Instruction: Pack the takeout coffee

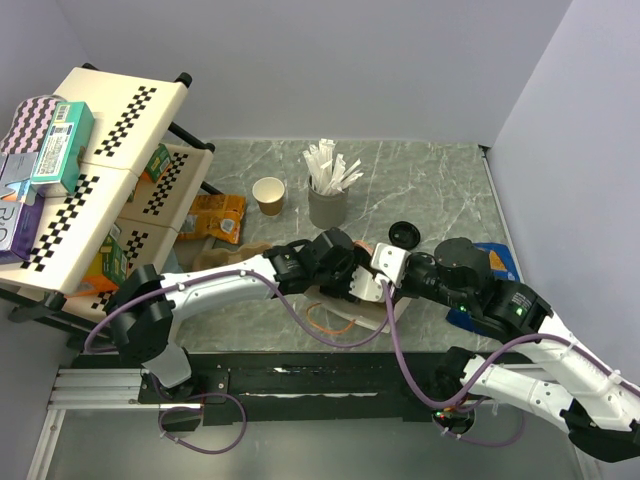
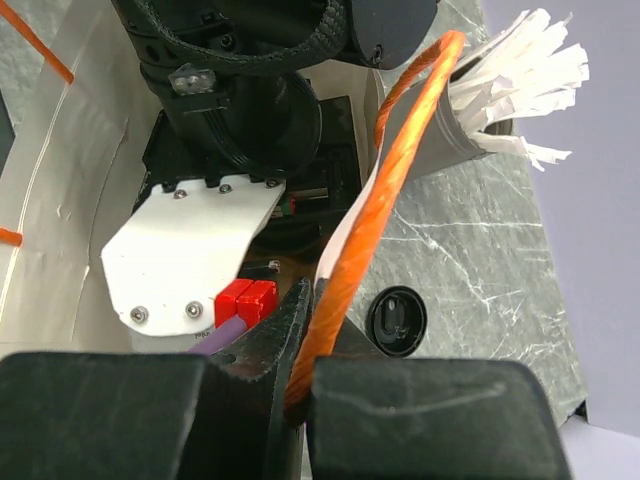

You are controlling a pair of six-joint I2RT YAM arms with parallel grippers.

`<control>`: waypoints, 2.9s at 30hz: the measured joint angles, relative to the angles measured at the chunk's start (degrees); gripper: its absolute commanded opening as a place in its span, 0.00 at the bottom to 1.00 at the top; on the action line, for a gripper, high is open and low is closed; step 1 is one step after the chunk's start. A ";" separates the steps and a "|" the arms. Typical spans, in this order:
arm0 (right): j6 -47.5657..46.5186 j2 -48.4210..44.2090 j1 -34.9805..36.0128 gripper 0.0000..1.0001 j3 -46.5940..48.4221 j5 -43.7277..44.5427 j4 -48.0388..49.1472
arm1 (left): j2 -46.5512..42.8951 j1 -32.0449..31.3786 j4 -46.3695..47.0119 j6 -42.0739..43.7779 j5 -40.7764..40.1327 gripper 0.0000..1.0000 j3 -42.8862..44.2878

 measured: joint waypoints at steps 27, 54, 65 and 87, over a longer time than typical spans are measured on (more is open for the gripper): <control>5.92 0.20 -3.48 0.00 -1.09 -0.39 2.21 | 1.70 1.27 5.79 0.35 0.09 0.01 -0.98; 12.72 2.82 -17.07 0.00 -0.55 -5.18 1.38 | 9.70 4.70 14.93 -0.61 3.30 0.01 2.58; 12.33 3.28 -18.12 0.00 -0.37 -1.86 1.14 | 13.77 5.11 15.08 -0.28 5.25 0.01 6.73; 15.26 8.26 -21.57 0.75 22.08 -5.46 -9.84 | 16.31 5.75 7.04 -4.68 6.45 0.01 14.71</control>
